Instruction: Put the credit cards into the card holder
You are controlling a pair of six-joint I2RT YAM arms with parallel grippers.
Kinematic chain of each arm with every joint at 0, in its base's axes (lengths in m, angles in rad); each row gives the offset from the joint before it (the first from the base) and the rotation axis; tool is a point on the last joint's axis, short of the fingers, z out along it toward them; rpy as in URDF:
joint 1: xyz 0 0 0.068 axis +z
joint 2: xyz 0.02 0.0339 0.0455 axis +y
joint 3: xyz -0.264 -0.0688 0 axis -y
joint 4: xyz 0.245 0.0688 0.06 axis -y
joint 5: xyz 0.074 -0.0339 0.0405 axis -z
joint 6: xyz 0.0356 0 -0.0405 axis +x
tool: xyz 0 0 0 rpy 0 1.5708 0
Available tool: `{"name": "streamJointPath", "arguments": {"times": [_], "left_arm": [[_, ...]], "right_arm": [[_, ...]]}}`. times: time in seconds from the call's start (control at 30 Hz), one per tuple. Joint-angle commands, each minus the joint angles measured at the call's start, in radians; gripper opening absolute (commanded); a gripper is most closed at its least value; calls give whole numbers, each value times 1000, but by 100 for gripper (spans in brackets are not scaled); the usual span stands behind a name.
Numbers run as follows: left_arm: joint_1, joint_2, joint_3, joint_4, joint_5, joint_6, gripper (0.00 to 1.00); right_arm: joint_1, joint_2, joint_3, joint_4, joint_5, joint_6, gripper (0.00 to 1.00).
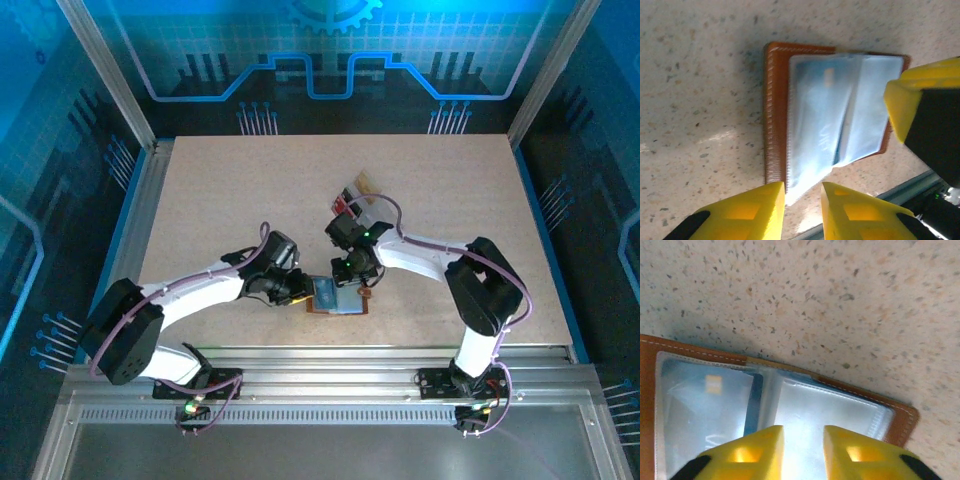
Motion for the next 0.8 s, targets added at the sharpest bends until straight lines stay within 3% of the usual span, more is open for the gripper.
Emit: {"name": "streamJointPath", "arguments": {"times": [0.0,0.2,0.77], "left_arm": [[-6,-11,82,-71,-26,20,26],[-5,82,153,-81,-21,52,20],[22,248,99,-28,1,171,15]], "right_arm": [[0,-75,30,-89,62,-66,35],[-3,2,48,-94,101,-99,30],[21,70,10,-74,82,-83,35]]}}
